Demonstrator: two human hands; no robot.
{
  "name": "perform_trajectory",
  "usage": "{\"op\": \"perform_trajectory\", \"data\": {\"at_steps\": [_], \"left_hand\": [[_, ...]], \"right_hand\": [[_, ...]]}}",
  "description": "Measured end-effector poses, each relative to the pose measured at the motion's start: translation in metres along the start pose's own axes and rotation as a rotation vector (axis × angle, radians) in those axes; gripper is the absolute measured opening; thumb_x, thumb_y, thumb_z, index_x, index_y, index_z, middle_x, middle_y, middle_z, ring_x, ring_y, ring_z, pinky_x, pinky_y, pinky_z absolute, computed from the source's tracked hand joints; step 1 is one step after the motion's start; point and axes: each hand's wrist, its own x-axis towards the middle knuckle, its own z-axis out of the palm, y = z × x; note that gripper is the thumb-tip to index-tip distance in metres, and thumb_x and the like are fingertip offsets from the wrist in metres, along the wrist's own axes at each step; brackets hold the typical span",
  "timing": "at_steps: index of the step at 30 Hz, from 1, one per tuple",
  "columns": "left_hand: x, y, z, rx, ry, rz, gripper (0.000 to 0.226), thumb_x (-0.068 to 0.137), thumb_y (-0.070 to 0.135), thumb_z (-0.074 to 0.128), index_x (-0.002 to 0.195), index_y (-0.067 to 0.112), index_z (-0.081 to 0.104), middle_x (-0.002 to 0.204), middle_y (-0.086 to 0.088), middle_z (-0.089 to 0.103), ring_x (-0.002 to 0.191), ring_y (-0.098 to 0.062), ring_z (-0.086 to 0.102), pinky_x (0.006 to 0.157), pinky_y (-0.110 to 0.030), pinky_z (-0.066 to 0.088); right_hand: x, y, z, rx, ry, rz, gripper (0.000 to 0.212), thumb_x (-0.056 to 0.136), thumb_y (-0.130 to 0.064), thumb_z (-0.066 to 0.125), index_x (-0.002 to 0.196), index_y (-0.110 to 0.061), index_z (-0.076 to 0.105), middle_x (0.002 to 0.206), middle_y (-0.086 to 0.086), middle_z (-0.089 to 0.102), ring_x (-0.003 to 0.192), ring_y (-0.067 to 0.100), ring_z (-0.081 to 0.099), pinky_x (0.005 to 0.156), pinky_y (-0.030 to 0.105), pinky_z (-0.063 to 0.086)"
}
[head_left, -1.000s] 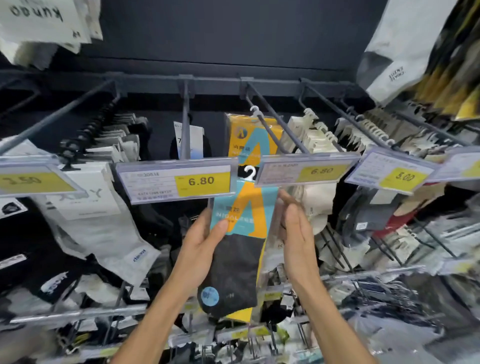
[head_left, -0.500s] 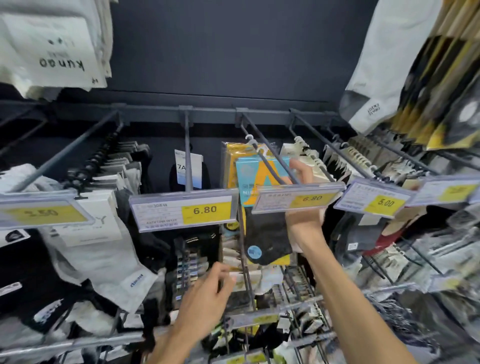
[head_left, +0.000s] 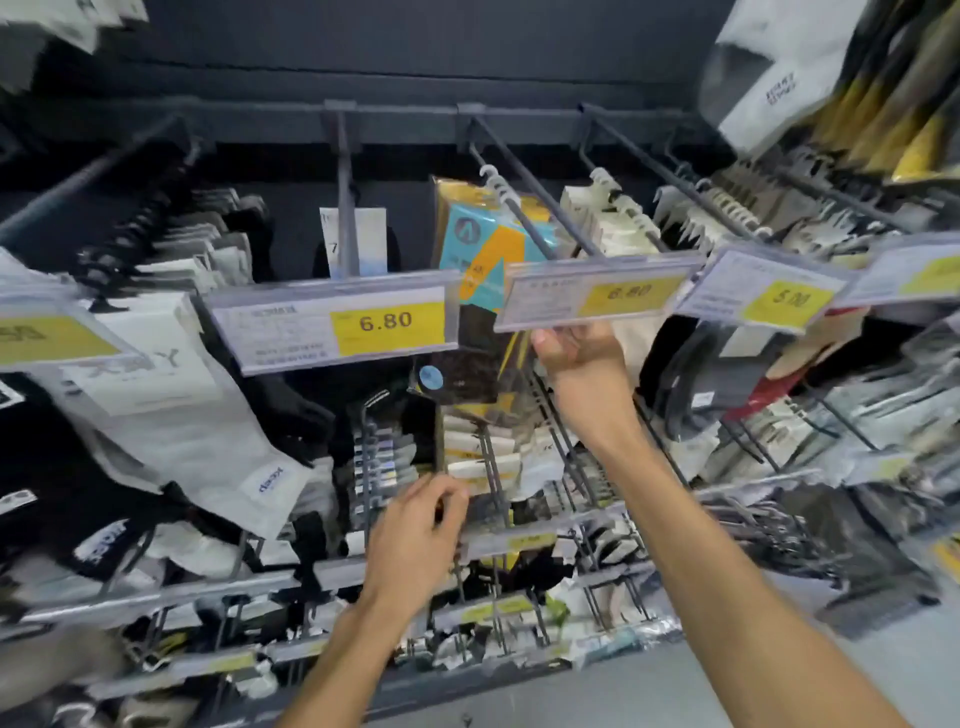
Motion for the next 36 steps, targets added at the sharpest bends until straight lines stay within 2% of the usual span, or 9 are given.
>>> {"op": "perform_trajectory", "data": {"at_steps": [2, 6, 11, 13, 17, 20, 25, 32, 36], "left_hand": [[-0.008, 0.014, 0.002, -0.169, 0.109, 0.039, 0.02, 0.097, 0.036, 0.048, 0.085, 0.034, 0.064, 0.087, 0.023, 0.068, 0.073, 0.006, 0.061, 0.064, -0.016, 0.049], [-0.028, 0.057, 0.048, -0.291, 0.022, 0.124, 0.022, 0.093, 0.039, 0.043, 0.079, 0.031, 0.058, 0.072, 0.014, 0.063, 0.063, -0.004, 0.057, 0.055, -0.02, 0.04], [-0.083, 0.108, 0.181, -0.146, -0.53, 0.144, 0.015, 0.096, 0.015, 0.056, 0.086, 0.013, 0.067, 0.069, -0.009, 0.066, 0.067, -0.032, 0.062, 0.056, -0.037, 0.038], [-0.117, 0.138, 0.235, -0.076, -0.759, 0.193, 0.016, 0.095, 0.011, 0.06, 0.082, 0.012, 0.068, 0.069, -0.009, 0.067, 0.068, -0.03, 0.062, 0.06, -0.037, 0.04], [-0.186, 0.203, 0.344, 0.051, -1.074, 0.295, 0.026, 0.094, 0.027, 0.058, 0.069, 0.024, 0.063, 0.072, -0.002, 0.068, 0.072, -0.023, 0.063, 0.073, -0.038, 0.047], [-0.236, 0.25, 0.436, 0.128, -1.224, 0.314, 0.03, 0.085, 0.045, 0.049, 0.061, 0.028, 0.054, 0.067, -0.004, 0.063, 0.07, -0.026, 0.062, 0.073, -0.039, 0.046], [-0.312, 0.29, 0.586, 0.319, -1.421, 0.166, 0.03, 0.098, 0.017, 0.057, 0.069, 0.021, 0.06, 0.072, -0.003, 0.066, 0.072, -0.018, 0.062, 0.076, -0.036, 0.05], [-0.37, 0.3, 0.734, 0.389, -1.447, -0.043, 0.016, 0.096, 0.015, 0.054, 0.085, 0.013, 0.066, 0.084, -0.005, 0.071, 0.073, -0.013, 0.061, 0.059, -0.017, 0.042], [-0.385, 0.284, 0.847, 0.379, -1.444, -0.008, 0.009, 0.093, 0.026, 0.061, 0.1, 0.024, 0.066, 0.093, 0.008, 0.067, 0.085, -0.008, 0.061, 0.074, -0.019, 0.044]], "right_hand": [[-0.034, 0.016, -0.007, 0.087, 0.014, -0.186, 0.036, 0.098, -0.012, 0.052, 0.132, -0.022, 0.045, 0.129, -0.005, 0.057, 0.127, 0.011, 0.054, 0.103, 0.021, 0.044], [-0.125, 0.065, -0.038, 0.026, -0.059, -0.155, 0.035, 0.099, -0.022, 0.05, 0.132, -0.033, 0.051, 0.124, -0.018, 0.061, 0.119, 0.001, 0.058, 0.092, 0.018, 0.05], [-0.242, 0.17, -0.13, -0.148, 0.031, 0.243, 0.026, 0.1, -0.013, 0.052, 0.124, -0.014, 0.063, 0.119, 0.002, 0.065, 0.108, 0.015, 0.061, 0.092, 0.035, 0.051], [-0.292, 0.213, -0.186, -0.184, 0.092, 0.46, 0.026, 0.099, -0.011, 0.055, 0.122, -0.015, 0.065, 0.117, 0.006, 0.068, 0.103, 0.02, 0.065, 0.091, 0.037, 0.052], [-0.408, 0.292, -0.299, -0.162, 0.305, 0.786, 0.027, 0.096, -0.01, 0.058, 0.121, -0.015, 0.066, 0.115, 0.002, 0.072, 0.103, 0.014, 0.067, 0.087, 0.022, 0.05], [-0.498, 0.348, -0.372, -0.077, 0.445, 0.989, 0.021, 0.095, -0.012, 0.059, 0.113, -0.02, 0.066, 0.106, 0.0, 0.073, 0.096, 0.015, 0.067, 0.085, 0.03, 0.05], [-0.611, 0.432, -0.472, 0.006, 0.42, 1.24, 0.021, 0.098, -0.018, 0.054, 0.117, -0.019, 0.063, 0.106, -0.01, 0.066, 0.1, 0.011, 0.062, 0.09, 0.027, 0.047], [-0.673, 0.556, -0.564, 0.064, 0.493, 1.417, 0.022, 0.095, -0.016, 0.057, 0.114, -0.025, 0.062, 0.098, -0.008, 0.067, 0.094, 0.014, 0.064, 0.082, 0.027, 0.046], [-0.663, 0.667, -0.571, 0.151, 0.658, 1.438, 0.048, 0.092, -0.02, 0.064, 0.137, -0.019, 0.048, 0.11, -0.006, 0.061, 0.095, 0.016, 0.064, 0.088, 0.039, 0.053]]}}
